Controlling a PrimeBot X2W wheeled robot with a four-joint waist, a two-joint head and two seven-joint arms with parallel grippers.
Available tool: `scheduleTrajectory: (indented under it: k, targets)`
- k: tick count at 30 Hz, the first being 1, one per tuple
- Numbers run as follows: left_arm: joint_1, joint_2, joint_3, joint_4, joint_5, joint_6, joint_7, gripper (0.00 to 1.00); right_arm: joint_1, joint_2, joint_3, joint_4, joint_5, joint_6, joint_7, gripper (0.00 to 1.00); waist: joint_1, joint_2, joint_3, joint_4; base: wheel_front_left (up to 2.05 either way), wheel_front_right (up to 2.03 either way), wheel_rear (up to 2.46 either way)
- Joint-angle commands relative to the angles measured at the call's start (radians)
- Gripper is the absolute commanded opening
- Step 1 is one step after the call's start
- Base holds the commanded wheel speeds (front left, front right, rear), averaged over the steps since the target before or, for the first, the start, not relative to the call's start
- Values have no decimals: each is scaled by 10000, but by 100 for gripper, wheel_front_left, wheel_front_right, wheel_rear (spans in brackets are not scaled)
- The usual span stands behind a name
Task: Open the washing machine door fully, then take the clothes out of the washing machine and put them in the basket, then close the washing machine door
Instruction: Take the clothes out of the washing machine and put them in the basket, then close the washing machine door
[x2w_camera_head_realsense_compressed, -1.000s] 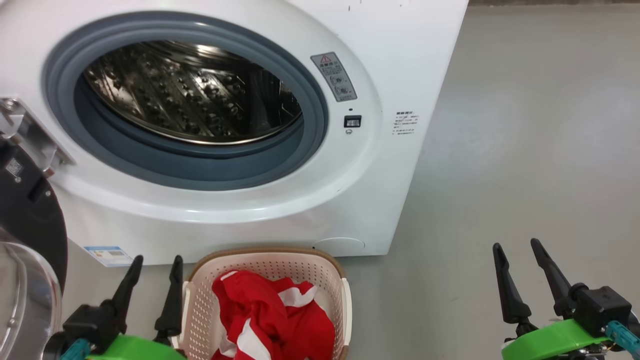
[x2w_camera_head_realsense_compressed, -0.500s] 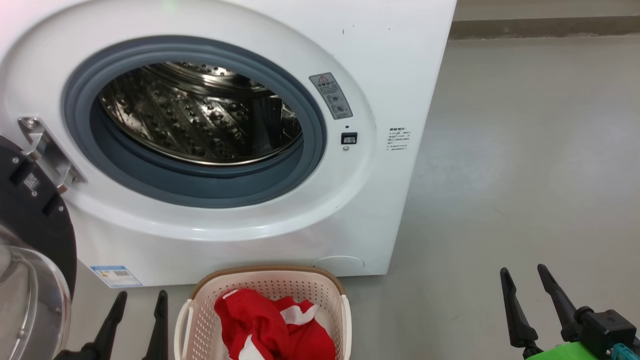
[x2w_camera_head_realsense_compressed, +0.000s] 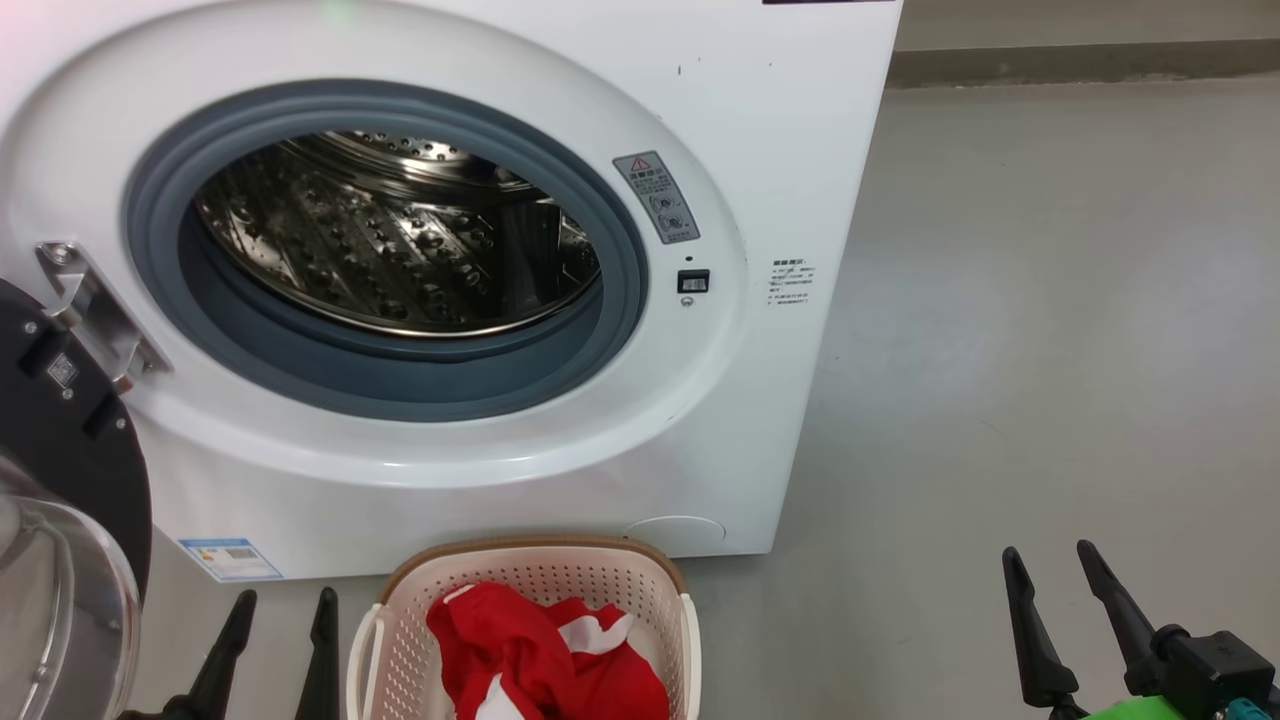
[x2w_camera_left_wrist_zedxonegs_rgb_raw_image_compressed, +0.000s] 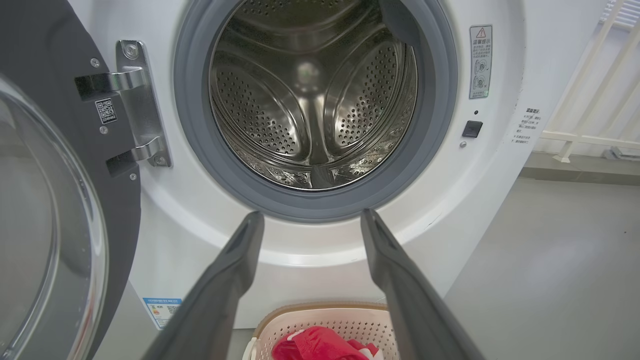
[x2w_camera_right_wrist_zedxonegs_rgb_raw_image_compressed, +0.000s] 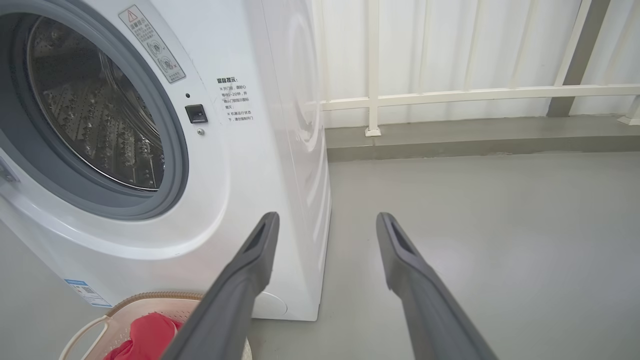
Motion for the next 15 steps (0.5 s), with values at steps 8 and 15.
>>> scheduleTrajectory:
  k: [8, 15]
  targets:
    - [-115, 12, 401, -322, 107, -56, -122, 100, -152, -168, 198, -298, -105, 62, -65, 100, 0, 0, 47, 11, 0, 0, 0]
    - [-169, -32, 404, -192, 235, -56, -122, 100, -188, -164, 193, -293, -128, 62, -65, 100, 0, 0, 81, 26, -43, 43, 0]
